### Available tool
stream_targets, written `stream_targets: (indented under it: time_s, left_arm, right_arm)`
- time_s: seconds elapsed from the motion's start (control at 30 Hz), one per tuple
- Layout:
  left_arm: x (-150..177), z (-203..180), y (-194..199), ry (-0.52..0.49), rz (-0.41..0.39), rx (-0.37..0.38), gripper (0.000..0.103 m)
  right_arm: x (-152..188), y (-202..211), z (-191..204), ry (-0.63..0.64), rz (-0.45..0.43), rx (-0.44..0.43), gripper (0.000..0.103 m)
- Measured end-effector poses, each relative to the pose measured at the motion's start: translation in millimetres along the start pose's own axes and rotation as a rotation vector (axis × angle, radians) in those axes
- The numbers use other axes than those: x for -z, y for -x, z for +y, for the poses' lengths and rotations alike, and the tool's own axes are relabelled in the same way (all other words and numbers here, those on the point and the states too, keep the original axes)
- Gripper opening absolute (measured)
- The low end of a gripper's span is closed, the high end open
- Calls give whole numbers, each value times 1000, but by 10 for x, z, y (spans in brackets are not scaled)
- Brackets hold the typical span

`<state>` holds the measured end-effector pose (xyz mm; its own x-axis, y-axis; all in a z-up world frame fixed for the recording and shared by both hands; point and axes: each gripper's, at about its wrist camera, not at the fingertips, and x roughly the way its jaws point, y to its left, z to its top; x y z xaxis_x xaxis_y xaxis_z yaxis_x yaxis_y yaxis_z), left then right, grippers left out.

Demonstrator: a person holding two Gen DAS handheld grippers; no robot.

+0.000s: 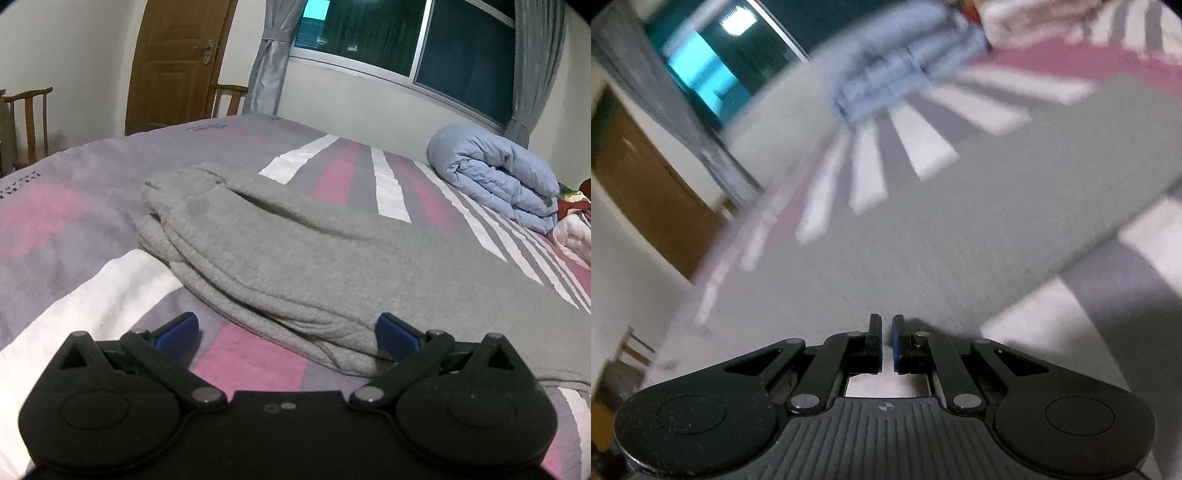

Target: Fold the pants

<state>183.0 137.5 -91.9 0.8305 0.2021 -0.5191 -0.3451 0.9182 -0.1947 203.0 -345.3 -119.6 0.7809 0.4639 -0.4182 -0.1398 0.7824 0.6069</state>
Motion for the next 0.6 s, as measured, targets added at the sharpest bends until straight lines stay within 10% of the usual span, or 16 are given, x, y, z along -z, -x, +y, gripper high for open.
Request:
stream_targets:
  time_s: [0.1, 0.2, 0.3, 0.6]
  left_arm:
    - [-5, -13, -2, -1, 0, -3, 97]
    - [-9, -23, 17, -4, -7, -6, 97]
    - [-17, -26, 22, -10, -13, -16, 97]
    - [-36, -6, 19, -2, -18, -8, 97]
  right_arm:
    - [66, -206, -69, -8, 140, 39, 25]
    - [38, -45, -6, -21, 46, -14, 33]
    - [36, 100, 57, 18, -34, -28, 69]
    - [-70, 101, 78, 58, -75, 17, 69]
